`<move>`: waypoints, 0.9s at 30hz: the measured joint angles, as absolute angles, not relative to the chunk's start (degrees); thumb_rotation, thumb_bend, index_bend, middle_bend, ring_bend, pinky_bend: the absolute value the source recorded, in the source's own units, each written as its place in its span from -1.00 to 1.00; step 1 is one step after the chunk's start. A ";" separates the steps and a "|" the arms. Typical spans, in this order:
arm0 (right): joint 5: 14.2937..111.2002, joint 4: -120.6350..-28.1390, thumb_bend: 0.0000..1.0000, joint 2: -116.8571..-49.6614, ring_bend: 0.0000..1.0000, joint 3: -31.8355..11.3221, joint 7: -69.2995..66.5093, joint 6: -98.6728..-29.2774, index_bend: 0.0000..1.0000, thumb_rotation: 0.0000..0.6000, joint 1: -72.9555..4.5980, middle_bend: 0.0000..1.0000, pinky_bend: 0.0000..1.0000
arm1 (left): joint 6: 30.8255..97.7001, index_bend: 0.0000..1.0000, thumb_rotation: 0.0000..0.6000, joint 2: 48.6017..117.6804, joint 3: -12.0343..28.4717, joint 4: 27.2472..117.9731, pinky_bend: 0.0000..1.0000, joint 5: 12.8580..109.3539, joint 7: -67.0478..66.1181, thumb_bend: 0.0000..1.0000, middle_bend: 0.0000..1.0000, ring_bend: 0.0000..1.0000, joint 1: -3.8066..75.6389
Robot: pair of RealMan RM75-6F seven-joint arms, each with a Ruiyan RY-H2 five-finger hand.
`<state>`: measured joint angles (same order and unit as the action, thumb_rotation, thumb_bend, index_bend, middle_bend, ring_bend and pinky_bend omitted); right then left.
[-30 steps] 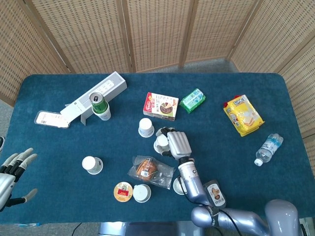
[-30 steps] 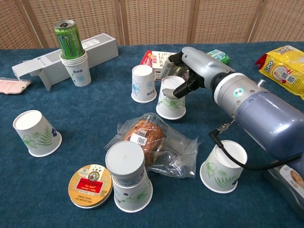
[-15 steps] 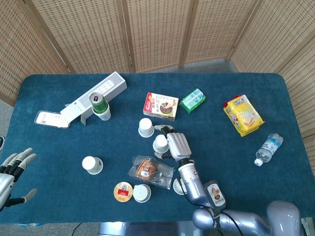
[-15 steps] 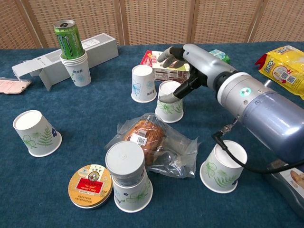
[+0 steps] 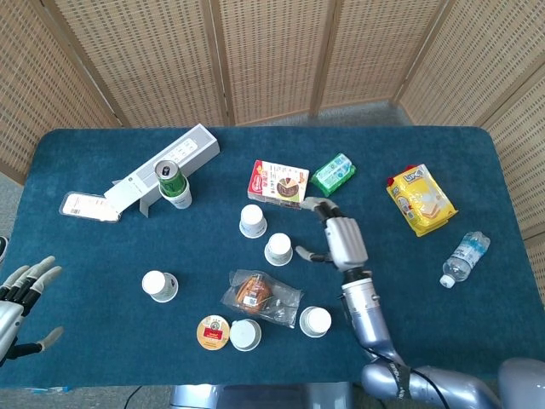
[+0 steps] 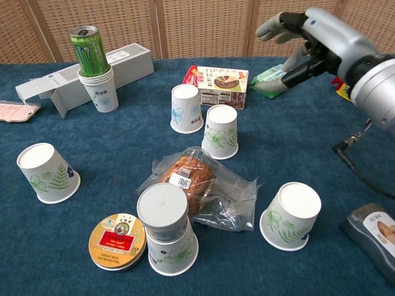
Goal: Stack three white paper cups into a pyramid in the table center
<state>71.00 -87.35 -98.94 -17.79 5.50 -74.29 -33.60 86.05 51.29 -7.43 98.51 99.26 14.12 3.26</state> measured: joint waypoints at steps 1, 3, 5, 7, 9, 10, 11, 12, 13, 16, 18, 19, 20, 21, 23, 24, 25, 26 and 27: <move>71.53 -86.82 -0.83 -98.14 -0.64 -17.70 4.10 -74.67 -0.51 1.00 -33.01 -0.52 -0.25 | 85.81 -1.00 1.00 51.36 -7.39 98.54 -1.00 99.05 14.02 -0.38 -1.00 -1.00 3.31; 72.29 -85.79 -0.83 -96.86 -0.64 -17.50 2.05 -75.20 -0.50 1.00 -32.06 -0.52 -0.27 | 85.65 -1.00 1.00 51.39 -7.32 98.65 -1.00 98.89 13.95 -0.38 -1.00 -1.00 3.38; 73.18 -84.57 -0.84 -95.41 -0.64 -17.23 -0.22 -75.85 -0.51 1.00 -30.98 -0.52 -0.28 | 85.91 -1.00 1.00 51.35 -7.29 98.73 -1.00 98.94 14.03 -0.38 -1.00 -1.00 3.32; 74.08 -83.47 -0.85 -94.02 -0.64 -16.96 -2.42 -76.55 -0.51 1.00 -29.96 -0.52 -0.30 | 86.30 -1.00 1.00 51.27 -7.29 98.76 -1.00 99.03 14.21 -0.38 -1.00 -1.00 3.17; 75.04 -82.44 -0.87 -92.80 -0.64 -16.66 -4.27 -77.19 -0.51 1.00 -29.12 -0.52 -0.32 | 86.49 -1.00 1.00 51.21 -7.33 98.71 -1.00 99.09 14.35 -0.38 -1.00 -1.00 3.03; 75.68 -81.71 -0.87 -91.97 -0.64 -16.43 -5.48 -77.64 -0.51 1.00 -28.56 -0.53 -0.33 | 86.54 -1.00 1.00 51.20 -7.36 98.65 -1.00 99.13 14.39 -0.38 -1.00 -1.00 2.99; 76.12 -81.17 -0.88 -91.30 -0.65 -16.26 -6.36 -77.97 -0.51 1.00 -28.11 -0.53 -0.34 | 86.59 -1.00 1.00 51.19 -7.38 98.64 -1.00 99.18 14.43 -0.38 -1.00 -1.00 2.97; 76.53 -80.66 -0.88 -90.59 -0.66 -16.09 -7.19 -78.32 -0.51 1.00 -27.65 -0.53 -0.37 | 86.65 -1.00 1.00 51.17 -7.39 98.64 -1.00 99.25 14.51 -0.38 -1.00 -1.00 2.96; 77.06 -80.14 -0.89 -89.65 -0.68 -15.88 -8.21 -78.76 -0.51 1.00 -27.07 -0.54 -0.39 | 86.75 -1.00 1.00 51.14 -7.39 98.65 -1.00 99.32 14.61 -0.38 -1.00 -1.00 2.94; 78.53 -79.44 -0.91 -87.42 -0.72 -15.30 -10.27 -80.35 -0.51 1.00 -25.51 -0.55 -0.45 | 87.07 -1.00 1.00 51.03 -7.38 98.72 -1.00 99.51 14.73 -0.38 -1.00 -1.00 2.86; 79.27 -79.40 -0.93 -86.19 -0.76 -14.84 -11.25 -81.40 -0.51 1.00 -24.45 -0.57 -0.49 | 87.15 -1.00 1.00 50.98 -7.42 98.77 -1.00 99.62 14.81 -0.38 -1.00 -1.00 2.82; 79.69 -79.46 -0.94 -85.45 -0.77 -14.50 -11.74 -82.09 -0.51 1.00 -23.71 -0.58 -0.51 | 87.17 -1.00 1.00 50.96 -7.44 98.76 -1.00 99.67 14.82 -0.38 -1.00 -1.00 2.80; 80.01 -79.53 -0.94 -84.97 -0.77 -14.21 -12.00 -82.59 -0.52 1.00 -23.19 -0.58 -0.52 | 87.17 -1.00 1.00 50.96 -7.46 98.76 -1.00 99.71 14.78 -0.38 -1.00 -1.00 2.79; 80.32 -79.61 -0.94 -84.54 -0.77 -13.85 -12.27 -83.01 -0.52 1.00 -22.69 -0.59 -0.53 | 87.16 -1.00 1.00 50.97 -7.48 98.75 -1.00 99.73 14.72 -0.38 -1.00 -1.00 2.79; 80.97 -79.79 -0.95 -83.63 -0.79 -12.94 -12.70 -83.71 -0.53 1.00 -21.52 -0.60 -0.58 | 87.12 -1.00 1.00 51.02 -7.50 98.77 -1.00 99.77 14.50 -0.38 -1.00 -1.00 2.77; 81.25 -79.88 -0.95 -83.39 -0.81 -12.54 -12.78 -84.07 -0.53 1.00 -21.04 -0.61 -0.62 | 87.12 -1.00 1.00 51.04 -7.52 98.77 -1.00 99.81 14.41 -0.38 -1.00 -1.00 2.75; 81.63 -80.07 -0.95 -82.98 -0.81 -11.96 -12.87 -84.55 -0.54 1.00 -20.32 -0.61 -0.64 | 87.14 -1.00 1.00 51.05 -7.54 98.77 -1.00 99.85 14.28 -0.38 -1.00 -1.00 2.72; 81.88 -80.29 -0.95 -82.61 -0.81 -11.50 -12.91 -84.86 -0.54 1.00 -19.77 -0.61 -0.68 | 87.15 -1.00 1.00 51.07 -7.55 98.77 -1.00 99.85 14.18 -0.38 -1.00 -1.00 2.69; 82.07 -80.59 -0.95 -82.24 -0.81 -11.07 -12.92 -85.11 -0.54 1.00 -19.23 -0.61 -0.71 | 87.16 -1.00 1.00 51.09 -7.55 98.77 -1.00 99.83 14.07 -0.38 -1.00 -1.00 2.67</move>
<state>82.07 -80.59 -82.24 -11.07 -12.92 -85.11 -19.23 87.16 51.09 -7.55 98.77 99.83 14.07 2.67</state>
